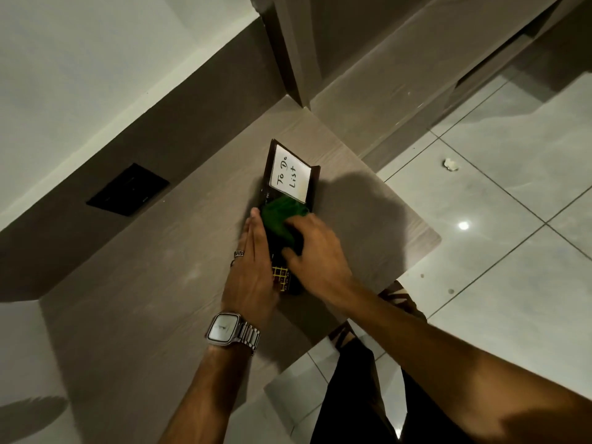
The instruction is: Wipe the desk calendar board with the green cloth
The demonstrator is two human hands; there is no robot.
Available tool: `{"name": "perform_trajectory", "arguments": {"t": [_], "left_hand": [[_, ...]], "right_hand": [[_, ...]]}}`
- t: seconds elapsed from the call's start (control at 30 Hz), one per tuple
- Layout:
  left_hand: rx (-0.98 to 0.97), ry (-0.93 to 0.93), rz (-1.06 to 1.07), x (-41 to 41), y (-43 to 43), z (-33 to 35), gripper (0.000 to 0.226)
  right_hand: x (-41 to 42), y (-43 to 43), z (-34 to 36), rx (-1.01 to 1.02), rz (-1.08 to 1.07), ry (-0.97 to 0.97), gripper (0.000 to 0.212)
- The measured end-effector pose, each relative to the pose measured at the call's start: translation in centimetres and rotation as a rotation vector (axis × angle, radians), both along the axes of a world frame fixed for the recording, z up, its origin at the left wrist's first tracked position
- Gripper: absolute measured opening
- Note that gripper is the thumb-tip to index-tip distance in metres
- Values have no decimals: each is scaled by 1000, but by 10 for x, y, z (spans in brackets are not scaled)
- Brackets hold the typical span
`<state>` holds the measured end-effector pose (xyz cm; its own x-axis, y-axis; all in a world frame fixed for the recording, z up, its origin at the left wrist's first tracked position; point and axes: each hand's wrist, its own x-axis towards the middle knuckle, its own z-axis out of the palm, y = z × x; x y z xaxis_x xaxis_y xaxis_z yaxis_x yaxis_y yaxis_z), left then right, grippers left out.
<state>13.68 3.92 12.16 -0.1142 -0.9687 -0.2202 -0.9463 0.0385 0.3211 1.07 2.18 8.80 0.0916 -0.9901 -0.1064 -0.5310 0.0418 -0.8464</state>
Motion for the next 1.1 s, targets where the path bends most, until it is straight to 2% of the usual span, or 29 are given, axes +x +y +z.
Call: {"name": "perform_trajectory", "arguments": {"t": [0.1,0.2,0.3,0.4,0.53,0.67,0.7,0.83,0.93,1.0,1.03,1.1], "left_hand": [[-33,0,-5,-1,0,-1,123],[-53,-18,-28,-1,1,-4,125],[-43,-16,-9,0,2,-5,129],[-34,-46,-5,0,3,-8,128],[-12,-85,-11,-1,3,-7,133],[26,-95,1,0,2,-4,132],[26,-99,-1,0,2,-4,132],[27,-107,2,-2,1,-4,134],[33,-127,4,-1,1,-5,135],[34,-131,8,0,1,-5,135],[26,-134,4,-1,1,-4,135],[13,-133,-11,-2,0,-5,135]], "right_hand": [[4,-9,1,-120,-16,2,53],[3,-27,-2,-170,-58,88,56],[3,-17,-3,-223,45,178,59],[-9,-35,7,-348,130,285,53],[-12,-89,30,-372,57,433,42],[-19,-72,21,-513,412,520,47],[-23,-76,23,-486,408,528,49],[-25,-112,37,-410,105,564,58],[-16,-90,26,-506,261,555,41],[-18,-72,17,-556,424,553,45],[-22,-77,17,-558,438,542,46],[-27,-97,20,-490,309,479,50]]}}
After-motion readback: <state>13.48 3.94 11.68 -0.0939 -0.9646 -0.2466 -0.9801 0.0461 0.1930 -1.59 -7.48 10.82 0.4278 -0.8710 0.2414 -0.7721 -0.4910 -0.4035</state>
